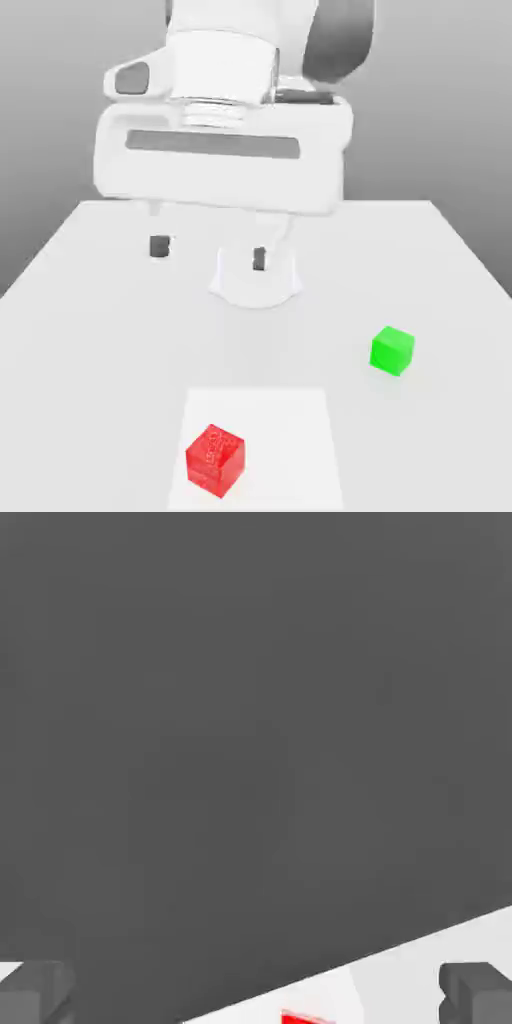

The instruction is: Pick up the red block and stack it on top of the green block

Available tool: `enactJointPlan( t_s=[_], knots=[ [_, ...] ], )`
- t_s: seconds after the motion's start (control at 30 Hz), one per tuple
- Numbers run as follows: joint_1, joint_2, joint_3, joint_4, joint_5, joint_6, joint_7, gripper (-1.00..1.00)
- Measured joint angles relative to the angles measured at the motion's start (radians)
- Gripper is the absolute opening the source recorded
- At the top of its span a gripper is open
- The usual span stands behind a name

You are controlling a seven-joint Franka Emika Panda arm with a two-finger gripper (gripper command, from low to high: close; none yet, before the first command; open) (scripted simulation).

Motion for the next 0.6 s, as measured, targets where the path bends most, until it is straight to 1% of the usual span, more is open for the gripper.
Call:
enactJointPlan(
  t_s=[0.13, 0.27, 0.43, 0.47, 0.6],
  knots=[
    [-0.017, 0.144, -0.005, -0.038, 0.006, 0.062, 0.062, 0.00],
    [-0.023, 0.286, -0.006, -0.076, 0.041, 0.125, 0.103, 0.00],
    [-0.016, 0.466, -0.019, -0.062, 0.029, 0.264, 0.128, 0.00],
    [-0.011, 0.496, -0.025, -0.057, 0.025, 0.290, 0.131, -1.00],
    [-0.011, 0.496, -0.024, -0.057, 0.024, 0.291, 0.132, -1.00]
  ],
)
